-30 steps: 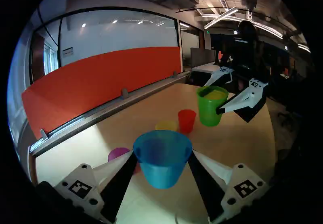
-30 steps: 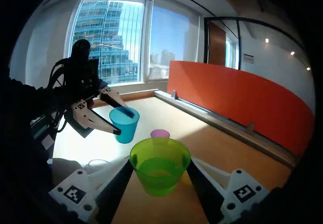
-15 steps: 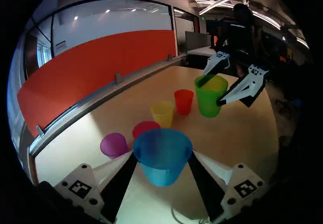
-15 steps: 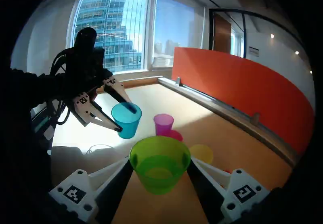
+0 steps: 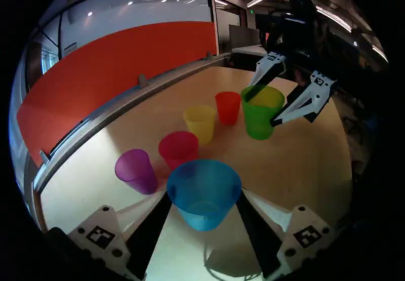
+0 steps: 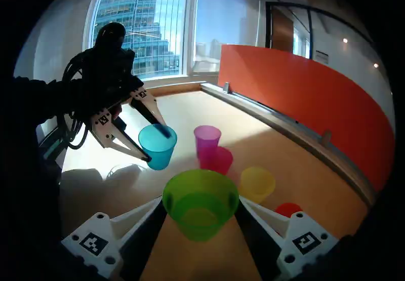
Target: Pour water
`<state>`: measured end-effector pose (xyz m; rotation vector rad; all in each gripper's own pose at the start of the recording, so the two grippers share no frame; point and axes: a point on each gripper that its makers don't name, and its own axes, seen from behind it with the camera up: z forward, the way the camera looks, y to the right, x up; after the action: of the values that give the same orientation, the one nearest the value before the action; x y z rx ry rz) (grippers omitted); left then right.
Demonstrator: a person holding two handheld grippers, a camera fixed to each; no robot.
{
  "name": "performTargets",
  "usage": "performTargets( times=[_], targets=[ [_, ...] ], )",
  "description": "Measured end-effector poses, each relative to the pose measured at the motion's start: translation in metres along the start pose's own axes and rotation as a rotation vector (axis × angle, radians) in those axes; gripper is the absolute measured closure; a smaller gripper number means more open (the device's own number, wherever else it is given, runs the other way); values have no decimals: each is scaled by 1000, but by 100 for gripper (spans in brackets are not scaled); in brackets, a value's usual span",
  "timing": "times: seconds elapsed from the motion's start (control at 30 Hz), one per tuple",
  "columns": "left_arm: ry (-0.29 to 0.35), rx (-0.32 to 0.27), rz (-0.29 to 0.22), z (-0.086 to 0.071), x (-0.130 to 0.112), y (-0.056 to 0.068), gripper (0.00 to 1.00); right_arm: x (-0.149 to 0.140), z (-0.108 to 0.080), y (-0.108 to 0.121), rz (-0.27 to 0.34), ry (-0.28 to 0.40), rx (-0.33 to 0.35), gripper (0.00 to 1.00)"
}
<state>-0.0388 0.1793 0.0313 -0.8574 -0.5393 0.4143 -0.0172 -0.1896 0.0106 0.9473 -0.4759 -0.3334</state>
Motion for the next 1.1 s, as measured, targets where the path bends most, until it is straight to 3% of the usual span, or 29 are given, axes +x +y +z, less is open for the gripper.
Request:
performTargets(
  times=[0.7, 1.1],
  targets=[
    [-35, -23, -38, 18, -33, -3, 14, -30, 21, -5, 9, -60, 10, 9],
    [-45, -36, -51, 23, -42, 2, 14, -39, 27, -8, 10, -76, 10, 9]
  ],
)
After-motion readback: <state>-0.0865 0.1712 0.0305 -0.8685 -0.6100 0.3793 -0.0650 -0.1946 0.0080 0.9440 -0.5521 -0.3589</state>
